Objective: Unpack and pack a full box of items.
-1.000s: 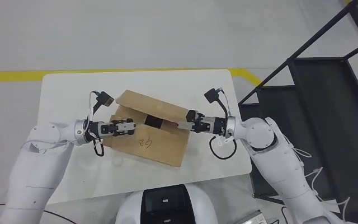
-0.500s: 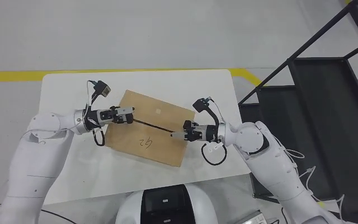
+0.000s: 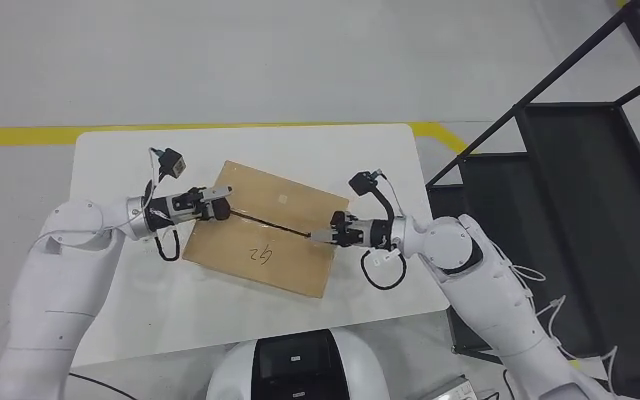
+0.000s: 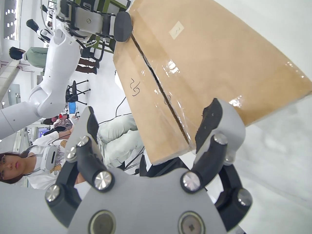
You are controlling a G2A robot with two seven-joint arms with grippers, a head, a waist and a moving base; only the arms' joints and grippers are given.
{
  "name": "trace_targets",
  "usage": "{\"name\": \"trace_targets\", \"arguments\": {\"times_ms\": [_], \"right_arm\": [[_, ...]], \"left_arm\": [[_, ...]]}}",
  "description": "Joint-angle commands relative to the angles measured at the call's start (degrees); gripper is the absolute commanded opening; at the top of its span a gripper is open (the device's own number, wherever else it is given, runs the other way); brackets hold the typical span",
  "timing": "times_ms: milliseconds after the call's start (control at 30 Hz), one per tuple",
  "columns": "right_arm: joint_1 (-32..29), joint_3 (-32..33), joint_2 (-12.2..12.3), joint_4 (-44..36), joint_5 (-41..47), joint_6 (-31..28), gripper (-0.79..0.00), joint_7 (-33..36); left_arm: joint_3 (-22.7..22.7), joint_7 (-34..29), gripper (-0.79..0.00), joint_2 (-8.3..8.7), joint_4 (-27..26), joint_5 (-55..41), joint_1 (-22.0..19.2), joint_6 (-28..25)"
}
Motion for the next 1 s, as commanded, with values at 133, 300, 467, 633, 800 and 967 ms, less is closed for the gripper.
{"name": "trace_targets", "arguments": {"times_ms": [133,300,467,633,800,967], "right_arm": [[-2.1,2.7,0.6,-1.9,1.0,-1.0,0.000,0.3],[-5.4,6.2,1.4,-4.2,2.8,-2.7,0.000,1.9],[-10.2,11.5,2.3,-5.6,5.4,-4.8,0.000,3.4],[-14.4,16.0,3.0,-5.0,5.8,-4.3,0.000,3.6],[-17.0,17.7,3.5,-2.9,6.7,-1.9,0.000,6.5],[-18.8,16.7,3.8,-1.0,9.9,-2.8,0.000,11.4]], "left_arm": [[-0.6,1.6,0.000,0.37,-1.8,2.4,1.0,0.7],[-0.6,3.1,0.000,0.49,-1.7,4.1,1.0,1.2],[0.0,5.1,0.000,0.60,-3.2,7.7,1.3,1.9],[0.0,5.3,0.000,0.62,-3.4,7.9,1.3,1.9],[0.0,5.3,0.000,0.62,-3.4,7.9,1.3,1.9],[0.0,5.3,0.000,0.62,-3.4,7.9,1.3,1.9]]}}
